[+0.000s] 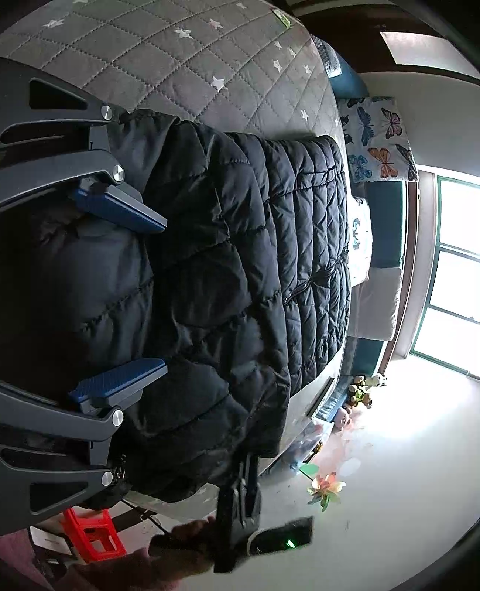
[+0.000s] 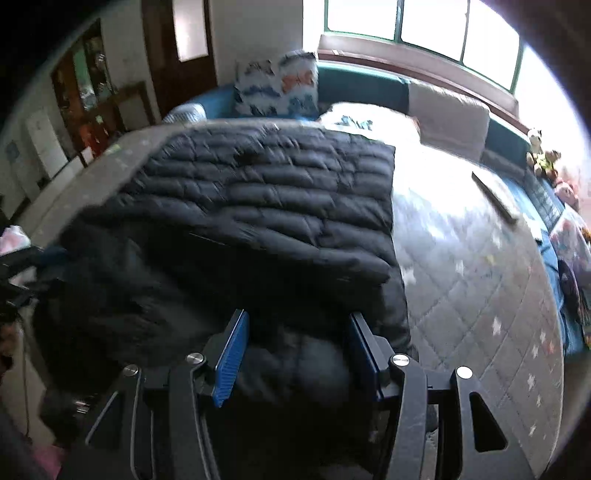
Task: Fold large clothes
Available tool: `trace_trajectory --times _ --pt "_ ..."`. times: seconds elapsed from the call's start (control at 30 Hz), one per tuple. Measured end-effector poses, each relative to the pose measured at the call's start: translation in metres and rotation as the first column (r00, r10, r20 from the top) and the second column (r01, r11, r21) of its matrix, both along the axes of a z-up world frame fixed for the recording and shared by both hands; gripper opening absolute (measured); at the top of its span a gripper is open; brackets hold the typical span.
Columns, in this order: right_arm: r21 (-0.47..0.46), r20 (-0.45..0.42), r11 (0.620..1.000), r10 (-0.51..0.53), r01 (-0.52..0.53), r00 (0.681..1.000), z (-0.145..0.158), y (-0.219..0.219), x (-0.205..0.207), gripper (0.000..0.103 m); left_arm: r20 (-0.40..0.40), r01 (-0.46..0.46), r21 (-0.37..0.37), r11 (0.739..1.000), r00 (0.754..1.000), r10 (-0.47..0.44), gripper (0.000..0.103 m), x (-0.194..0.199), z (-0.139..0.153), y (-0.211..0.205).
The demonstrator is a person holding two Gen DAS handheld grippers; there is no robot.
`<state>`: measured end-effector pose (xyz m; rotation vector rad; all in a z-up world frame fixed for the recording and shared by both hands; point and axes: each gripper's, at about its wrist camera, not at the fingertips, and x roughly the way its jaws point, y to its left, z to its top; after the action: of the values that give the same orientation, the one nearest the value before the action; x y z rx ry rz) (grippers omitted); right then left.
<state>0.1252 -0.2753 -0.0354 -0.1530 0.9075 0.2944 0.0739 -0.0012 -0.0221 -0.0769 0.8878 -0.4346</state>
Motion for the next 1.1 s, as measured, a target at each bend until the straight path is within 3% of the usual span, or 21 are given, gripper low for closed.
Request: trace_trajectory --times 0.13,0.27,0.37,0.5,0.57,0.7,0.87,0.97,1.1 --pt "0.026 -0.035 0.999 -0.02 0.021 0.999 -0.02 -0.015 -0.003 0.074 -0.005 0.017 0.018 1.0 1.0 -0.017 0.074 0.001 -0.005 -0.003" --pt "0.085 -0.049 0.996 -0.023 0.027 0.999 -0.033 -0.022 -0.001 0.076 -0.01 0.021 0.035 0.999 1.0 -0.021 0.074 0.004 -0.011 -0.006" --pt "0.069 -0.034 0.997 -0.02 0.023 0.999 -0.037 -0.018 -0.001 0.076 -0.018 0.017 0.049 0.999 1.0 -0.016 0.074 0.008 -0.013 -0.01" --pt "0.067 -0.047 0.998 -0.018 0.021 0.999 -0.029 -0.02 0.0 0.076 -0.018 0.032 0.087 0.996 0.999 -0.03 0.074 0.01 -0.004 -0.018" --pt "0.069 -0.05 0.997 -0.034 0.038 0.998 -0.017 -0.023 -0.002 0.077 -0.012 0.056 0.071 0.996 0.998 -0.055 0.074 0.012 0.005 -0.021" --pt "0.037 0.059 0.999 -0.039 0.036 0.998 0.022 -0.02 -0.02 0.077 0.003 0.08 0.044 0.996 0.997 -0.08 0.074 0.023 0.02 -0.029" --pt "0.088 0.139 0.992 0.079 -0.092 0.987 0.057 0.002 -0.033 0.079 -0.015 0.108 0.005 0.994 0.994 -0.108 0.074 0.048 0.025 -0.047" --pt "0.072 0.125 0.982 0.166 -0.176 0.978 0.052 0.029 -0.025 0.079 -0.032 0.141 -0.031 0.99 0.989 -0.142 0.074 0.06 0.02 -0.065" --pt "0.052 0.086 0.973 0.22 -0.225 0.972 0.029 0.056 -0.004 0.078 -0.044 0.167 -0.027 0.986 0.985 -0.168 0.074 0.068 0.011 -0.086"
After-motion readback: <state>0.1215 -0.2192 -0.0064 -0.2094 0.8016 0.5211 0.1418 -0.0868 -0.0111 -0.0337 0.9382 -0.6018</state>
